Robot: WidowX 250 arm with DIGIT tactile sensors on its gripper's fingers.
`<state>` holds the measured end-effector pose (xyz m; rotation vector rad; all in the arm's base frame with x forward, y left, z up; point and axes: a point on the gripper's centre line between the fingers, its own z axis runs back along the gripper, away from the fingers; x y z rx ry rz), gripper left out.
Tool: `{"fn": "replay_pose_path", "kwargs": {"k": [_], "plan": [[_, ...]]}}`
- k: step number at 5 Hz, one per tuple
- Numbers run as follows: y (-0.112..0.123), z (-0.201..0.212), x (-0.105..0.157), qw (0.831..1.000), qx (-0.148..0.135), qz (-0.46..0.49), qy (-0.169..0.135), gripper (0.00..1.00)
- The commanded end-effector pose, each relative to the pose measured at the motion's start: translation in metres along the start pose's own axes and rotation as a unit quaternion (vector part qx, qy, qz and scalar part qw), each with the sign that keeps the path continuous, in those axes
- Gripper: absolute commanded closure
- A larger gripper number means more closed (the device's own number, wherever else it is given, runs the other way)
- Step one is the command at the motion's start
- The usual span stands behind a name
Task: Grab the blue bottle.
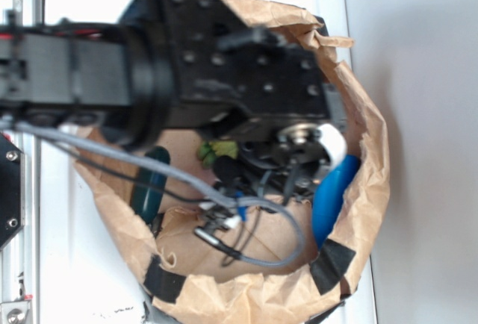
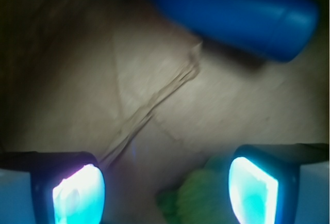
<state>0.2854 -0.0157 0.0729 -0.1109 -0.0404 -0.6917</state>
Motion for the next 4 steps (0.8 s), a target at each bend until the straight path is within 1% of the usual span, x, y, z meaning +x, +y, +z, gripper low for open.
{"fn": "replay_pose_path", "kwargs": {"k": [1,2,3,4], "plan": [[0.005,0.027,0.019,0.999,-0.001,0.013,-0.033,0.00],[0.010,0.037,0.021,0.999,-0.018,0.022,-0.038,0.00],[0.009,0.040,0.022,0.998,-0.015,-0.017,-0.062,0.00],[0.005,0.044,0.019,0.992,0.022,-0.067,-0.102,0.00]]}}
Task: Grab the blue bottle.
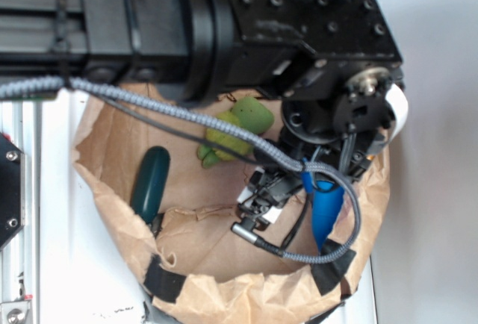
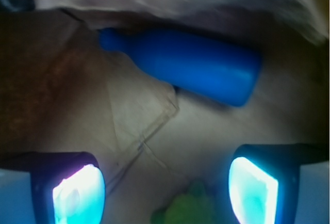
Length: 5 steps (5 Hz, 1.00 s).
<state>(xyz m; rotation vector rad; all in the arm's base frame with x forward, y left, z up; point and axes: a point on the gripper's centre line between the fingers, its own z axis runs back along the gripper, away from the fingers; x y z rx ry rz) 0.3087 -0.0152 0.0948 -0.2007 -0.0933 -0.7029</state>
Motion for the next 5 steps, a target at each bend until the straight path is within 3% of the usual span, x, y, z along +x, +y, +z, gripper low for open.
{"fn": "replay_pose_path", "kwargs": {"k": [1,3,4,5], "plan": [[-0.010,0.022,0.001,0.995,0.053,-0.065,-0.060,0.00],[-0.010,0.022,0.001,0.995,0.053,-0.065,-0.060,0.00],[-0.005,0.011,-0.005,0.980,0.030,-0.187,-0.054,0.00],[-0.002,-0.014,-0.018,0.964,0.045,-0.260,-0.041,0.00]]}}
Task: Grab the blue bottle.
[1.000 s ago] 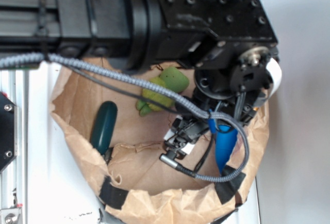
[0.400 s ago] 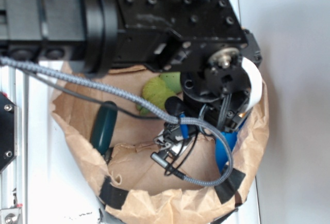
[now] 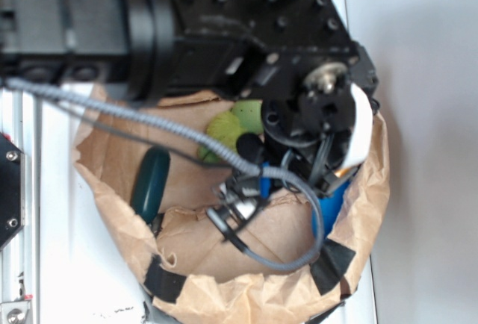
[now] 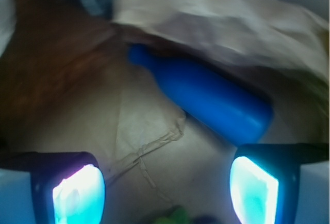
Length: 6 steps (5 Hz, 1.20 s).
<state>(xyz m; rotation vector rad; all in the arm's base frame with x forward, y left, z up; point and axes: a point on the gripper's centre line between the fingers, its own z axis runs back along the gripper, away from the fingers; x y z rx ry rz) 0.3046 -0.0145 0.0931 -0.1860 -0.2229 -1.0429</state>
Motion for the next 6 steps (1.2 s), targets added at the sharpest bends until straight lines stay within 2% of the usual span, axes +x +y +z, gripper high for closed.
{"fn": "replay_pose_path", "kwargs": {"k": [1,2,3,4,6], "plan": [[-0.007,-0.017,-0.014,0.994,0.025,-0.105,0.009,0.00],[-0.003,-0.038,-0.006,0.994,0.017,-0.106,0.033,0.00],[-0.002,-0.046,0.017,0.993,0.019,-0.116,0.031,0.00],[0.003,-0.040,0.038,0.993,0.028,-0.112,0.018,0.00],[0.002,0.000,0.056,0.992,0.031,-0.116,-0.042,0.00]]}}
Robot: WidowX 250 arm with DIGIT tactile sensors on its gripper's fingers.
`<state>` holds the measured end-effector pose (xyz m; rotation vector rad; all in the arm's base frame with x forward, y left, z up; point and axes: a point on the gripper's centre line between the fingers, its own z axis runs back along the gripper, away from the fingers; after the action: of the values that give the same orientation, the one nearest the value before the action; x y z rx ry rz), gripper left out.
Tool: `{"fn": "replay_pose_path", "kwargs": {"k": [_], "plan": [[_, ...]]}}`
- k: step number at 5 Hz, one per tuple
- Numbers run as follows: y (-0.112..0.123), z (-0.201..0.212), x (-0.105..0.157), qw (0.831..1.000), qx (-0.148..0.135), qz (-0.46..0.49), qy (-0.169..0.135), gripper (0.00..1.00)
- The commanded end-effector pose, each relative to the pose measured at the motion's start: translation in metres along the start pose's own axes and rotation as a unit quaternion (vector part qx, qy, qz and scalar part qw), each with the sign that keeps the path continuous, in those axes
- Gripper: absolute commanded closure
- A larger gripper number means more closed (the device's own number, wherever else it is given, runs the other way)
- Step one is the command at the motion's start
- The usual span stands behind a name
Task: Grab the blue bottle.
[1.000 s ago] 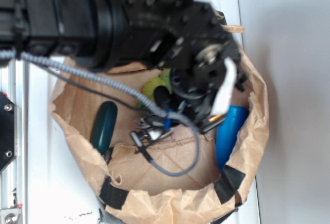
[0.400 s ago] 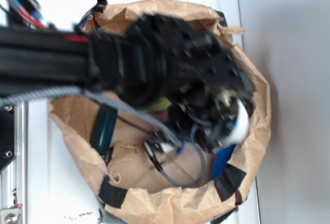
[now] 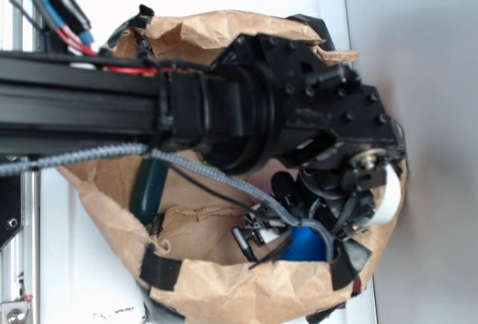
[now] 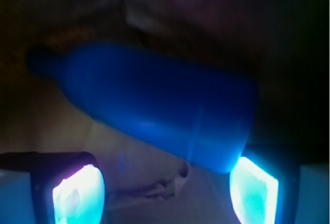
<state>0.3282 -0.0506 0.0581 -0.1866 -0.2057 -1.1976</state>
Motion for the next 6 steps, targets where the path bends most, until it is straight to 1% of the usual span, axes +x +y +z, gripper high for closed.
{"fn": "replay_pose_path", "kwargs": {"k": [1,2,3,4,5,6], "plan": [[0.002,0.042,0.021,0.995,0.055,0.009,-0.084,0.00],[0.004,0.037,0.020,0.987,0.037,0.097,-0.122,0.00],[0.000,0.032,0.021,0.973,0.022,0.200,-0.114,0.00],[-0.007,0.023,0.018,0.953,0.043,0.290,-0.072,0.00],[-0.019,0.015,0.014,0.924,0.088,0.370,-0.028,0.00],[-0.026,0.000,0.008,0.883,0.109,0.457,0.000,0.00]]}}
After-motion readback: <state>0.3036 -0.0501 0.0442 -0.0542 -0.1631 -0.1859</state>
